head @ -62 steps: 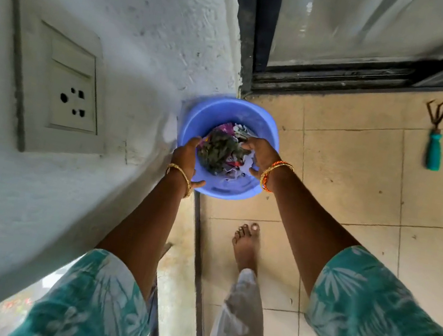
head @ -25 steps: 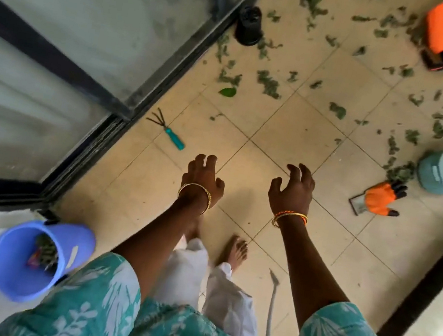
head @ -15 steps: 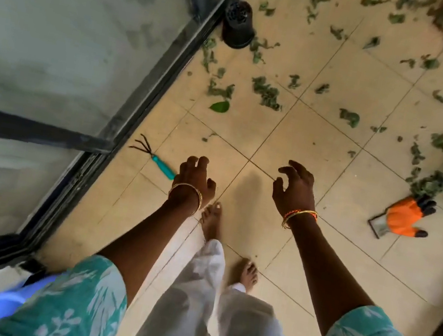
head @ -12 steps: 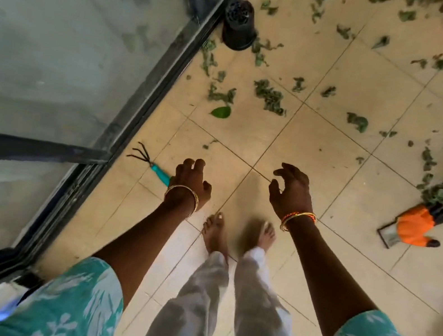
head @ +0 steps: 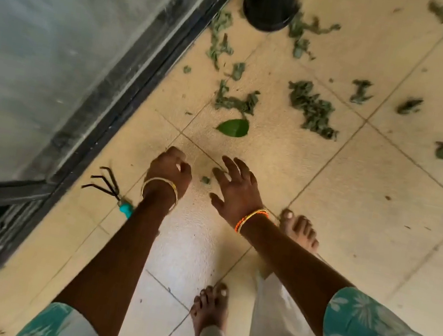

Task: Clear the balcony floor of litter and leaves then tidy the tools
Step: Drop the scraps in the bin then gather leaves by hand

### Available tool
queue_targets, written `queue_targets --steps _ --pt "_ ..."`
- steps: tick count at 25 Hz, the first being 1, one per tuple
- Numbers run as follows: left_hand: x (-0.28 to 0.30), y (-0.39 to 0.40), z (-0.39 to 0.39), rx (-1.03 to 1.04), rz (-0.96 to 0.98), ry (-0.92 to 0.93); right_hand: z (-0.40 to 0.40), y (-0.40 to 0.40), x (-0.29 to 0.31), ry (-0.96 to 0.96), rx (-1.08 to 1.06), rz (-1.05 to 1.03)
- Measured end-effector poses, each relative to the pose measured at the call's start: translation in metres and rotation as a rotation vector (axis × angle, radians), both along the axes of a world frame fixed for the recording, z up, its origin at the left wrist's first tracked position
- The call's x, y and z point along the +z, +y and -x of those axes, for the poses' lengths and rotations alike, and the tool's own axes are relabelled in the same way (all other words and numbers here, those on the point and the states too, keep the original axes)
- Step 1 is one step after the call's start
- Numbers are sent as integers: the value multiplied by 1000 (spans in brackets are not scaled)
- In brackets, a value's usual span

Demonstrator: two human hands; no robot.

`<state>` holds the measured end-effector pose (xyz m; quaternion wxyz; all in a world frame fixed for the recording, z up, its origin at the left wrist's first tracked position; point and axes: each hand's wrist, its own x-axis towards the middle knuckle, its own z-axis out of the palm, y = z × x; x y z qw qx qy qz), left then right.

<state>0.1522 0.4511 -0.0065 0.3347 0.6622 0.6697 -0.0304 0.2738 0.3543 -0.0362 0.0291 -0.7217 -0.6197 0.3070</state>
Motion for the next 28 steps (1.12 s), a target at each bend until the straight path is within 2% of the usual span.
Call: queue_targets --steps 4,7,10,13,15,17,21,24,26,28 --pt "-66 33 -6 57 -117 -76 33 4 -89 -2 38 -161" --pt "-83 44 -12 76 -150 -142 44 -2 -112 76 181 -425" --pt "-91 51 -23 129 -165 -222 22 -4 -121 109 333 -583" --pt "-96 57 -37 186 -28 -420 -13 1 -120 123 424 -626" --pt "-93 63 -46 154 112 -471 -30 5 -116 124 455 -609" --pt "-85 70 -57 111 271 -459 -45 15 -109 154 388 -596" --pt "-71 70 -75 21 661 -417 -66 38 -76 296 -63 -676" --pt "-65 57 -75 38 945 -663 -58 57 -54 333 -239 -710" --pt "-69 50 -76 140 919 -772 -47 65 -55 218 -192 -682" --pt "-77 46 -76 345 795 -774 -44 72 -60 177 -101 -647"
